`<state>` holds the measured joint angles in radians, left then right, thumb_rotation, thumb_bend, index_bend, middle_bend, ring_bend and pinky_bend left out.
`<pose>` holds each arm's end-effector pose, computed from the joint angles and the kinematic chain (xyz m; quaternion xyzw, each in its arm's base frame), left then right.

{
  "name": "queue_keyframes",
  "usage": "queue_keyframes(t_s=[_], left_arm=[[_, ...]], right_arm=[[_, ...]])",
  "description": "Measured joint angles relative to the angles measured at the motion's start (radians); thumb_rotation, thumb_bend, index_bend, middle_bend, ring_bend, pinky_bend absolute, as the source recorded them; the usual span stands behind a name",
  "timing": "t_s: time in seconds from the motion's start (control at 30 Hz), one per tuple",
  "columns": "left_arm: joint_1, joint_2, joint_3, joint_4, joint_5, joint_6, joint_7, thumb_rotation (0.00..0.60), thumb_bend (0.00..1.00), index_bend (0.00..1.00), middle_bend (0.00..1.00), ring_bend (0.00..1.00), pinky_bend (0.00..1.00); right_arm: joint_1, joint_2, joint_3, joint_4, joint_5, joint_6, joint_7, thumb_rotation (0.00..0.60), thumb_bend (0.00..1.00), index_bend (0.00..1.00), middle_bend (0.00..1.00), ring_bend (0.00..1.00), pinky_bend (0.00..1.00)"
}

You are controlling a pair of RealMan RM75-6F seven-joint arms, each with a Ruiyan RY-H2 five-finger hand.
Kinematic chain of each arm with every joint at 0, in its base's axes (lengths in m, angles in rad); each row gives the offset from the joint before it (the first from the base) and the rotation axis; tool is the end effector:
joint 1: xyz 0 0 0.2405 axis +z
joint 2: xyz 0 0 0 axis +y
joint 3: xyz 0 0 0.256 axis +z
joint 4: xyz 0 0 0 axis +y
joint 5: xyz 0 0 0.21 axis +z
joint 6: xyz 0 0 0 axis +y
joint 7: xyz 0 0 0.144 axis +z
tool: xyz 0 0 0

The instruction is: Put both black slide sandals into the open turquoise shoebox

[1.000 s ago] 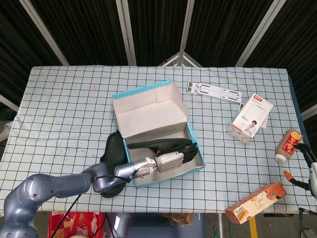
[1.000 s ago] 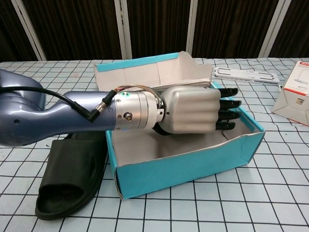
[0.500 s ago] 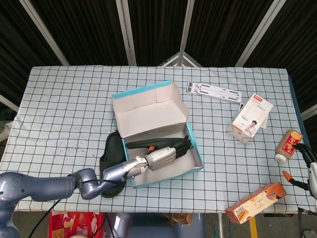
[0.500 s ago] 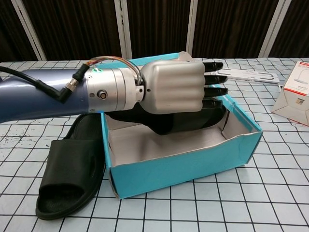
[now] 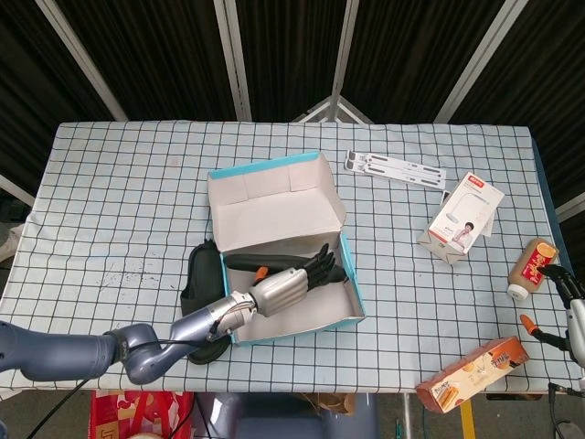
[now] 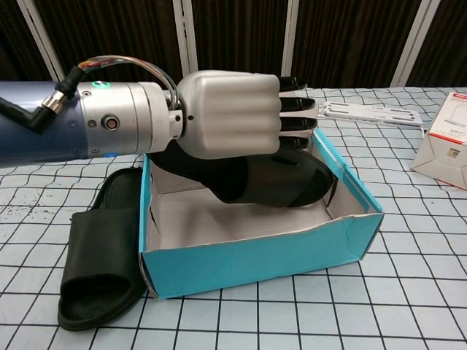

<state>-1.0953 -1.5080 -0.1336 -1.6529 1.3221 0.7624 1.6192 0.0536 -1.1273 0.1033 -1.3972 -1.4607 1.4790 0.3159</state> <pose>-0.0027 0.3056 -0.0424 -0.8163 0.3862 -0.1903 0.3852 -0.3571 -0.1836 0.1918 0.5333 -0.4183 0.4272 0.5984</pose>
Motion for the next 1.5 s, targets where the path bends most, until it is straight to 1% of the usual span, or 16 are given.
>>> queue_keyframes(t_s=[0.1, 0.23, 0.43, 0.53, 0.63, 0.73, 0.87, 0.93, 1.0, 1.13, 1.23, 1.33, 1.43, 1.5], left_arm=[[-0.005, -0.007, 0.012, -0.001, -0.02, 0.011, 0.008, 0.564, 0.22, 0.0, 0.05, 0.0, 0.08], [-0.006, -0.022, 0.019, -0.006, -0.042, 0.027, -0.014, 0.595, 0.23, 0.0, 0.09, 0.0, 0.08], [0.007, -0.028, 0.008, -0.051, -0.058, 0.076, -0.125, 0.6, 0.28, 0.0, 0.11, 0.0, 0.08], [0.015, -0.006, 0.007, -0.09, -0.058, 0.11, -0.161, 0.6, 0.32, 0.01, 0.14, 0.0, 0.08], [0.021, 0.027, 0.017, -0.129, -0.069, 0.119, -0.172, 0.6, 0.36, 0.05, 0.19, 0.01, 0.08], [0.027, 0.045, 0.022, -0.156, -0.079, 0.132, -0.198, 0.6, 0.36, 0.06, 0.22, 0.04, 0.09], [0.038, 0.054, 0.018, -0.183, -0.093, 0.154, -0.275, 0.6, 0.36, 0.07, 0.23, 0.05, 0.09], [0.037, 0.057, 0.018, -0.184, -0.086, 0.162, -0.293, 0.6, 0.36, 0.08, 0.25, 0.06, 0.11], [0.035, 0.055, 0.019, -0.176, -0.069, 0.171, -0.285, 0.6, 0.36, 0.11, 0.28, 0.08, 0.12], [0.03, 0.031, 0.025, -0.135, -0.004, 0.196, -0.286, 0.6, 0.35, 0.15, 0.31, 0.11, 0.14], [0.032, 0.004, 0.023, -0.119, 0.024, 0.217, -0.338, 0.6, 0.35, 0.18, 0.34, 0.12, 0.14], [0.044, -0.02, 0.015, -0.125, 0.031, 0.241, -0.436, 0.6, 0.35, 0.19, 0.34, 0.13, 0.14], [0.066, -0.033, 0.002, -0.16, 0.025, 0.268, -0.57, 0.6, 0.35, 0.17, 0.33, 0.13, 0.14], [0.09, -0.027, -0.006, -0.211, 0.016, 0.291, -0.663, 0.6, 0.35, 0.17, 0.33, 0.13, 0.14]], right_arm=[[0.0, -0.002, 0.0, 0.001, 0.003, -0.002, -0.001, 0.6, 0.23, 0.24, 0.21, 0.25, 0.21], [0.0, -0.003, 0.001, 0.004, 0.004, -0.003, -0.001, 0.6, 0.23, 0.24, 0.21, 0.25, 0.21], [0.004, -0.005, 0.001, 0.006, 0.007, -0.013, -0.001, 0.6, 0.23, 0.24, 0.21, 0.25, 0.21], [0.006, -0.006, 0.001, 0.004, 0.01, -0.018, -0.005, 0.6, 0.23, 0.24, 0.21, 0.25, 0.21], [0.007, -0.006, 0.001, 0.002, 0.009, -0.017, -0.009, 0.6, 0.23, 0.24, 0.21, 0.25, 0.21], [0.007, -0.007, 0.001, 0.001, 0.009, -0.016, -0.015, 0.6, 0.23, 0.24, 0.21, 0.25, 0.21], [0.009, -0.007, 0.0, -0.001, 0.016, -0.029, -0.018, 0.6, 0.23, 0.24, 0.21, 0.25, 0.21], [0.01, -0.006, -0.001, -0.004, 0.016, -0.03, -0.021, 0.6, 0.23, 0.24, 0.21, 0.25, 0.21], [0.01, -0.006, -0.001, -0.007, 0.016, -0.03, -0.024, 0.6, 0.23, 0.24, 0.21, 0.25, 0.21], [0.01, -0.004, 0.0, -0.009, 0.019, -0.03, -0.026, 0.6, 0.23, 0.24, 0.21, 0.25, 0.21], [0.009, -0.004, 0.001, -0.008, 0.025, -0.034, -0.023, 0.6, 0.23, 0.24, 0.21, 0.25, 0.21], [0.009, -0.003, 0.002, -0.006, 0.028, -0.037, -0.018, 0.6, 0.23, 0.24, 0.21, 0.25, 0.21], [0.009, -0.002, 0.001, -0.005, 0.028, -0.037, -0.014, 0.6, 0.23, 0.24, 0.21, 0.25, 0.21], [0.008, -0.001, 0.002, -0.005, 0.027, -0.034, -0.013, 0.6, 0.23, 0.24, 0.21, 0.25, 0.21]])
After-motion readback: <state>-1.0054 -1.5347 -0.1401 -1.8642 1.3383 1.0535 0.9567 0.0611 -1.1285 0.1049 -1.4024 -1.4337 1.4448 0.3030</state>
